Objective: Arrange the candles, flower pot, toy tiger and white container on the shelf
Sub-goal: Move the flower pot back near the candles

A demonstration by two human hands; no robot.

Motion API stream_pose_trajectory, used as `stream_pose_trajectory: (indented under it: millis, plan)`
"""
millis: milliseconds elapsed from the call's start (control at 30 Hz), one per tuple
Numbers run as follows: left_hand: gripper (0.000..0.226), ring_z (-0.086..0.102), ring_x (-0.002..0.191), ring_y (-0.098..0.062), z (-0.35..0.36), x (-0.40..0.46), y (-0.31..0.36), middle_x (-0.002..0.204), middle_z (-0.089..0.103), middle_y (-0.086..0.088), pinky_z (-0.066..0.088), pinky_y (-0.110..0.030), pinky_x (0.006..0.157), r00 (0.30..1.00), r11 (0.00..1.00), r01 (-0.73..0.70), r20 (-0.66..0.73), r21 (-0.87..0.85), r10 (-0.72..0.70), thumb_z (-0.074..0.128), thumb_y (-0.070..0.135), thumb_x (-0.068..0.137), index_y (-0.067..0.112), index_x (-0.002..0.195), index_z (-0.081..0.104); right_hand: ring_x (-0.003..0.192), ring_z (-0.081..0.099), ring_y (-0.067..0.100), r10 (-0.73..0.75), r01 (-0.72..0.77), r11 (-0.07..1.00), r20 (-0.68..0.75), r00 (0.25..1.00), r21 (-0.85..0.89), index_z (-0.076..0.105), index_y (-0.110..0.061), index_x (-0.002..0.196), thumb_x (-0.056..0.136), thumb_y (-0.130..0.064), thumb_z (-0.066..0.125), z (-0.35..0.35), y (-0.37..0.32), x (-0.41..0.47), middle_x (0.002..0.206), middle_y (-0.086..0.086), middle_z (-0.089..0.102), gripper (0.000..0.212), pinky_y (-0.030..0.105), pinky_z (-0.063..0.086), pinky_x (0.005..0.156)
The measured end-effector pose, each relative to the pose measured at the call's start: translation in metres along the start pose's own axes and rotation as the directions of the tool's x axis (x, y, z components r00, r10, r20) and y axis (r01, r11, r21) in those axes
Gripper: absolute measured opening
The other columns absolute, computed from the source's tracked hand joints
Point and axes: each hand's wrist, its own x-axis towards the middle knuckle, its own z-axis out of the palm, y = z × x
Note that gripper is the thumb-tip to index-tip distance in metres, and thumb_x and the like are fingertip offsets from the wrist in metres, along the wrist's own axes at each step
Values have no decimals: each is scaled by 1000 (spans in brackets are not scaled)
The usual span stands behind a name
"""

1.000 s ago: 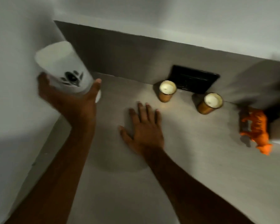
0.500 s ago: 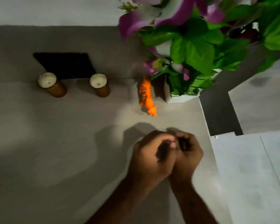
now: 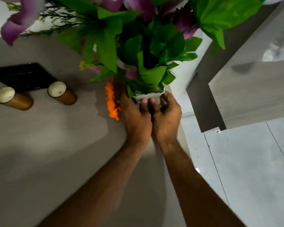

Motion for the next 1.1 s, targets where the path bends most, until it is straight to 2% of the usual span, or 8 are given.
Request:
stream_pose_trajectory:
  millis: [100,267,433,567,633,767,967,1100]
  plan:
    - [48,67,117,-32,7,6,-7,125,68,-19,49,-30,102,999,998,25,-33,58,-23,68,-5,90,0,135,53,96,76,15,11,-10,1000,-67,998,21,73,-11,120,100,-12,68,5,0,-2,105,2,80,21,44,64,89]
    - [41,67,110,-41,21,10,-11,117,70,-26,53,-56,100,1000,997,10,19,80,-12,70,1,90,-1,128,55,102,75,16,65,-55,996,-146,987,70,71,-8,125,104,-10,62,-1,3,9,112,5,79,23,39,63,94]
    - [62,59,129,-41,27,4,-9,137,59,-27,48,-59,111,998,1000,18,62,-11,-17,72,2,91,-2,144,41,113,72,18,40,-31,996,-103,994,88,66,-10,130,105,-7,60,-8,7,13,123,7,75,26,44,60,101]
    - [68,39,153,-18,-39,-77,-33,163,43,-9,31,-40,130,973,990,-11,232,143,-23,64,29,96,28,156,33,120,63,12,-85,79,996,-165,983,-38,64,-21,125,103,-4,62,-22,14,-36,129,8,61,28,39,56,103]
    - [58,41,149,-6,-100,-106,-55,154,50,8,27,-28,128,950,893,-230,289,387,119,57,44,96,30,151,46,114,62,13,-205,196,972,-58,977,-132,69,-13,118,97,-2,61,-25,16,-66,122,11,61,25,38,56,96]
    - [69,57,137,-34,-170,-35,-79,146,63,-10,39,-56,117,958,627,-277,259,728,123,51,59,86,13,137,62,113,67,32,-208,218,960,77,975,-173,70,-10,117,70,-26,58,12,3,-91,119,11,68,51,51,53,97]
    - [100,7,163,-33,-165,20,-86,177,6,-2,8,-65,128,876,461,-356,462,813,-139,16,82,80,31,165,11,105,69,27,-23,10,985,-72,997,-174,67,-23,112,69,-53,62,89,-20,-79,111,-2,73,52,37,32,99]
    - [96,11,163,-34,-168,20,-89,177,11,-5,13,-68,127,891,457,-351,441,817,-104,18,82,83,30,164,13,100,70,27,10,-37,984,-156,988,-172,72,-23,109,72,-39,80,110,-22,-69,104,-2,76,42,47,35,103]
